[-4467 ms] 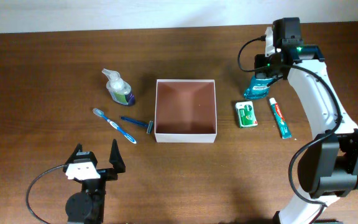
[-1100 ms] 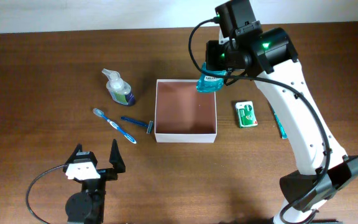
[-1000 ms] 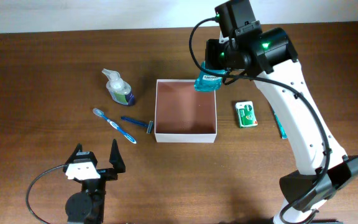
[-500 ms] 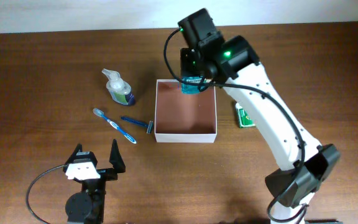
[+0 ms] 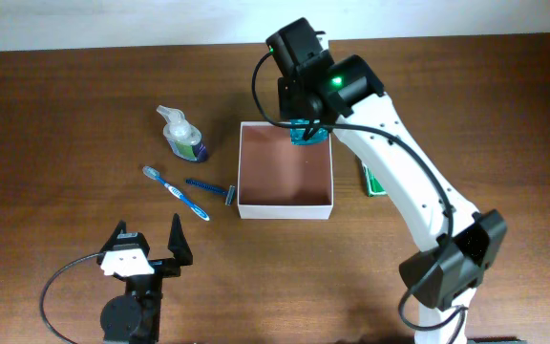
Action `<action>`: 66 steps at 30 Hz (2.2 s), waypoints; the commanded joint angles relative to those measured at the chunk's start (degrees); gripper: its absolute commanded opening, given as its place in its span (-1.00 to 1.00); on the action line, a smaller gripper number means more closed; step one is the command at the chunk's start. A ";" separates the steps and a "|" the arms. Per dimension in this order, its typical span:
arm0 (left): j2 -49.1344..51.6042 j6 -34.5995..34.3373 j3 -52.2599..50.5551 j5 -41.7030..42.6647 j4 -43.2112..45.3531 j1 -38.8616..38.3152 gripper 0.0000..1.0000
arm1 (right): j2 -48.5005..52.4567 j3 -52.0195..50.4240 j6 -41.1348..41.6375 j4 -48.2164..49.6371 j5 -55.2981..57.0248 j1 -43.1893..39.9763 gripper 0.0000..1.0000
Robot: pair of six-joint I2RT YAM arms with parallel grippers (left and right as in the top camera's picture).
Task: Pack container
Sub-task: 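Lift the Listerine bottle and carry it left over the box, then lower the Listerine bottle into the box's back right corner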
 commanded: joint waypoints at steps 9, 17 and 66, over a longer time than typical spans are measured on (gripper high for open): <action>-0.17 0.92 -0.13 0.44 -0.15 -0.20 0.99 | 2.32 1.46 0.46 0.42 3.48 0.22 -0.69; -0.17 0.92 -0.13 0.44 -0.15 -0.20 0.99 | 3.87 1.46 0.44 1.07 3.52 0.22 -0.70; -0.17 0.92 -0.13 0.44 -0.15 -0.20 0.99 | 8.07 1.44 0.44 3.87 3.65 -3.28 -0.67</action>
